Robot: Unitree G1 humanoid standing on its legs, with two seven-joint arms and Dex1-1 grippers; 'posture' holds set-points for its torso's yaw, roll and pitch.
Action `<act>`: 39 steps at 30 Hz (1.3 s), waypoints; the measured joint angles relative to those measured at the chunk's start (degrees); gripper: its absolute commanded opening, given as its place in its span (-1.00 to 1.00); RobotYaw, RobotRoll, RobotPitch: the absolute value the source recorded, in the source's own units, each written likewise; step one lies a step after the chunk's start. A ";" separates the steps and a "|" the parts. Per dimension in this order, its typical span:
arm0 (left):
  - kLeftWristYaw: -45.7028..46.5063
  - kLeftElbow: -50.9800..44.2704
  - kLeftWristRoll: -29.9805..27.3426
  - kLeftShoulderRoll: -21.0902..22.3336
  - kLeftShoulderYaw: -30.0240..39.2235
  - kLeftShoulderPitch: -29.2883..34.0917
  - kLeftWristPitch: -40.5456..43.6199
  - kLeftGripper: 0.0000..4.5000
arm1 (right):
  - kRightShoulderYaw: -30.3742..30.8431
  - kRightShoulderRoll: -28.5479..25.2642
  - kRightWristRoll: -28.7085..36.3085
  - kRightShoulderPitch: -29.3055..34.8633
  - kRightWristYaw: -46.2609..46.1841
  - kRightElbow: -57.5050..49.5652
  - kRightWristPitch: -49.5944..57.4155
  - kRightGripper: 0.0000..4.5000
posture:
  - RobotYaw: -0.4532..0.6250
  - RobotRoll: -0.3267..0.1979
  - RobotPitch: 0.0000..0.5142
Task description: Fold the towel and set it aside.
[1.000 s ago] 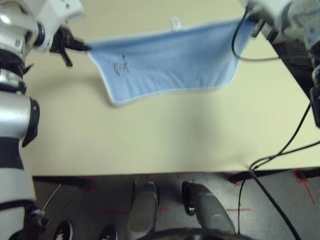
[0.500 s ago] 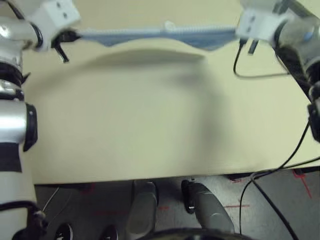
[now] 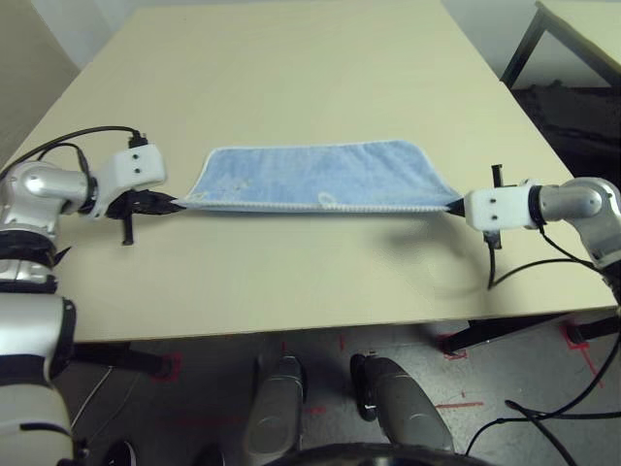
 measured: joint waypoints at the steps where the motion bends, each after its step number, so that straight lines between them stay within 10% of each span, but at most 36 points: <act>1: -1.13 -1.11 -0.67 0.40 0.44 1.49 0.35 -0.98 | -0.15 -0.76 1.50 1.26 1.71 -1.64 1.08 -1.00 | -0.05 0.25 -0.25; 17: -11.12 -18.88 -11.02 3.30 4.36 14.45 17.98 -0.98 | -2.61 -7.05 10.98 1.90 17.38 -12.11 23.54 -1.00 | -0.10 0.25 -0.25; 26: -11.21 -12.66 -10.16 1.19 2.13 1.67 20.80 -0.98 | -2.95 -1.87 11.57 -11.40 21.08 -9.32 39.60 -1.00 | -0.11 0.25 -0.26; 39: -10.85 3.09 -3.21 -1.58 -0.17 -9.35 14.27 -0.98 | -1.31 8.07 2.59 -24.11 17.92 14.10 31.30 -1.00 | -0.08 0.25 -0.27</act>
